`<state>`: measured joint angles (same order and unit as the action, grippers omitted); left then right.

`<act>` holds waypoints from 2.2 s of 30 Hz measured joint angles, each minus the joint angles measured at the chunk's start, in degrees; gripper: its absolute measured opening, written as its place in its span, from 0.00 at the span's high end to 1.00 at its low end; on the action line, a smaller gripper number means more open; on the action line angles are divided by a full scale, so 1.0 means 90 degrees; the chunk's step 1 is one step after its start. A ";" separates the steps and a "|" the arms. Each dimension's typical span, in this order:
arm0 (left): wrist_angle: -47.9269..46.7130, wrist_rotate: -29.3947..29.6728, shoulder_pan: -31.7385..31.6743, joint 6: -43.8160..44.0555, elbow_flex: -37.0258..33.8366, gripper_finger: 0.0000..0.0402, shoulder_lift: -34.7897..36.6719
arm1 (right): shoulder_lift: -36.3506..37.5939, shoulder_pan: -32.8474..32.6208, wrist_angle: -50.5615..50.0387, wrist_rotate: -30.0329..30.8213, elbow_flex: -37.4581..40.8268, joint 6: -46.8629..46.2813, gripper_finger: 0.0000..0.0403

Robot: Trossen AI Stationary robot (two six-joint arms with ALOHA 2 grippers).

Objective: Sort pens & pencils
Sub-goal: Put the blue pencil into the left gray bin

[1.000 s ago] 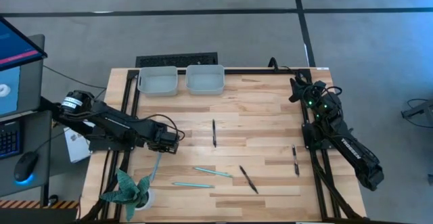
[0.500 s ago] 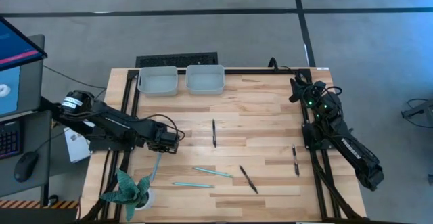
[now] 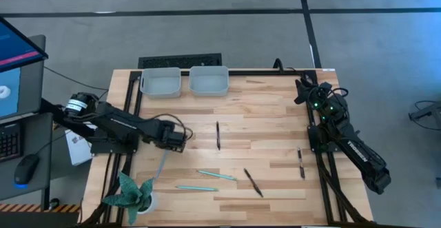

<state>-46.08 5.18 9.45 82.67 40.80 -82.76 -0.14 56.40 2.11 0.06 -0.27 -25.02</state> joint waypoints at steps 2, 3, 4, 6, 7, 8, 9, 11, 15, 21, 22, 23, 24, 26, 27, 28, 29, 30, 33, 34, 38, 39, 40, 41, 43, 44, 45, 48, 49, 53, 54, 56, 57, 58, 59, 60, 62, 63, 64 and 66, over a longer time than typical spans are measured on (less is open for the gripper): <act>-0.0005 0.0164 -0.0083 -0.0137 0.0181 0.97 0.0004 | -0.0002 0.0000 0.0000 0.0002 0.0001 0.0000 0.47; -0.0036 0.0244 -0.0141 -0.0256 0.0277 0.97 0.0004 | -0.0002 -0.0001 0.0001 0.0002 0.0000 -0.0001 0.47; -0.0032 0.0292 -0.0226 -0.0397 0.0396 0.97 0.0004 | -0.0002 -0.0002 0.0002 0.0000 0.0001 -0.0002 0.47; 0.0012 0.0416 -0.0416 -0.0743 0.0622 0.97 0.0009 | -0.0010 -0.0002 0.0003 0.0000 0.0000 -0.0002 0.47; -0.0037 0.0498 -0.0502 -0.0908 0.0738 0.97 0.0012 | -0.0019 -0.0002 0.0003 0.0002 0.0000 -0.0002 0.47; -0.0088 0.0573 -0.0590 -0.1100 0.0863 0.97 0.0012 | -0.0019 -0.0002 0.0002 0.0002 0.0000 -0.0004 0.47; -0.0122 0.0663 -0.0688 -0.1322 0.1001 0.97 0.0012 | -0.0017 -0.0001 0.0003 0.0001 0.0001 -0.0003 0.47; -0.0171 0.0866 -0.0906 -0.1825 0.1300 0.97 0.0020 | -0.0018 -0.0002 0.0002 0.0001 0.0001 -0.0005 0.47; -0.0433 0.1208 -0.1424 -0.2923 0.1994 0.97 0.0024 | -0.0017 0.0000 0.0002 0.0002 0.0000 -0.0005 0.47; -0.1007 0.1717 -0.2292 -0.5036 0.3196 0.97 0.0031 | -0.0017 -0.0002 0.0002 0.0002 0.0002 -0.0007 0.47; -0.1012 0.1717 -0.2456 -0.5436 0.3388 0.97 0.0033 | -0.0017 -0.0002 0.0002 0.0000 0.0000 -0.0007 0.47; -0.1009 0.1686 -0.2626 -0.5801 0.3567 0.97 0.0033 | -0.0017 0.0000 0.0002 0.0001 0.0000 -0.0007 0.47; -0.1008 0.1635 -0.2799 -0.6115 0.3726 0.97 0.0035 | -0.0017 -0.0002 0.0004 0.0002 0.0001 -0.0007 0.47; -0.1119 0.1599 -0.3144 -0.6673 0.4011 0.97 0.0036 | -0.0017 -0.0001 0.0002 -0.0001 0.0002 -0.0122 0.47; -0.1201 0.1600 -0.3340 -0.6943 0.4137 0.97 0.0036 | -0.0017 -0.0001 0.0002 0.0002 0.0001 -0.0247 0.47; -0.1287 0.1600 -0.3530 -0.7185 0.4251 0.97 0.0038 | -0.0017 -0.0001 0.0002 0.0001 0.0001 -0.0376 0.47; -0.1386 0.1602 -0.3724 -0.7410 0.4341 0.97 0.0041 | -0.0017 -0.0001 0.0002 0.0001 0.0000 -0.0506 0.47; -0.1507 0.1600 -0.3924 -0.7608 0.4426 0.97 0.0041 | -0.0017 0.0000 0.0002 0.0000 0.0002 -0.0606 0.47; -0.1763 0.1601 -0.4493 -0.8102 0.4544 0.97 0.0046 | -0.0017 0.0000 0.0002 0.0002 0.0000 -0.0774 0.47; -0.1834 0.1598 -0.4667 -0.8282 0.4546 0.97 0.0046 | -0.0017 -0.0002 0.0002 0.0002 0.0000 -0.0777 0.47; -0.2109 0.1451 -0.5281 -0.9207 0.4543 0.97 0.0019 | -0.0017 -0.0002 0.0002 0.0007 0.0001 -0.0777 0.47; -0.2126 0.1430 -0.5404 -0.9452 0.4543 0.97 0.0012 | -0.0017 -0.0002 0.0002 0.0016 0.0001 -0.0777 0.47; -0.2113 0.1430 -0.5501 -0.9655 0.4543 0.97 0.0012 | -0.0019 0.0000 0.0002 0.0026 0.0001 -0.0777 0.47; -0.2082 0.1430 -0.5590 -0.9828 0.4543 0.97 0.0012 | -0.0019 -0.0002 0.0002 0.0026 0.0000 -0.0777 0.47; -0.2049 0.1425 -0.5780 -1.0163 0.4543 0.97 0.0013 | -0.0019 -0.0002 0.0002 0.0026 0.0000 -0.0777 0.47; -0.2053 0.1416 -0.5880 -1.0327 0.4543 0.97 0.0014 | -0.0019 -0.0002 0.0002 0.0026 0.0000 -0.0779 0.47; -0.2048 0.1408 -0.5969 -1.0467 0.4543 0.97 0.0012 | -0.0019 -0.0002 0.0002 0.0026 0.0000 -0.0779 0.47; -0.1992 0.1257 -0.6195 -1.0674 0.4543 0.97 -0.0039 | -0.0019 -0.0002 0.0002 0.0027 0.0001 -0.0882 0.47; -0.1958 0.1120 -0.6265 -1.0684 0.4543 0.97 -0.0075 | -0.0019 -0.0002 0.0002 0.0032 0.0000 -0.0952 0.47; -0.1871 0.0831 -0.6397 -1.0829 0.4543 0.97 -0.0325 | -0.0024 -0.0002 0.0001 0.0048 0.0000 -0.1122 0.47; -0.1884 0.0845 -0.6401 -1.0883 0.4543 0.97 -0.0434 | -0.0024 0.0000 0.0000 0.0050 0.0001 -0.1124 0.47; -0.1905 0.0963 -0.6401 -1.0931 0.4543 0.97 -0.0658 | -0.0026 -0.0002 0.0000 0.0050 0.0000 -0.1124 0.47; -0.1926 0.0999 -0.6398 -1.0935 0.4543 0.97 -0.0777 | -0.0024 -0.0002 0.0000 0.0050 0.0002 -0.1127 0.47; -0.1963 0.1000 -0.6397 -1.0935 0.4543 0.97 -0.0917 | -0.0026 -0.0002 0.0000 0.0050 0.0000 -0.1127 0.47; -0.2007 0.0997 -0.6397 -1.0937 0.4543 0.97 -0.1061 | -0.0024 -0.0002 0.0000 0.0050 0.0000 -0.1127 0.47; -0.2041 0.1004 -0.6397 -1.0939 0.4541 0.97 -0.1211 | -0.0027 -0.0002 0.0000 0.0050 0.0000 -0.1127 0.47; -0.2062 0.1061 -0.6397 -1.0943 0.4541 0.97 -0.1466 | -0.0027 -0.0002 0.0000 0.0050 0.0000 -0.1127 0.47; -0.2071 0.1075 -0.6397 -1.0972 0.4541 0.97 -0.1595 | -0.0026 -0.0002 0.0000 0.0050 0.0000 -0.1127 0.47; -0.2075 0.1075 -0.6397 -1.1028 0.4541 0.97 -0.1722 | -0.0027 -0.0001 0.0000 0.0050 0.0001 -0.1127 0.47; -0.2064 0.1156 -0.6395 -1.1154 0.4541 0.97 -0.1928 | -0.0027 -0.0002 0.0000 0.0048 0.0000 -0.1127 0.47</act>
<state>-64.65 15.58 -48.10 -17.72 81.67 -100.11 -0.38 56.38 2.11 0.49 -0.27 -35.16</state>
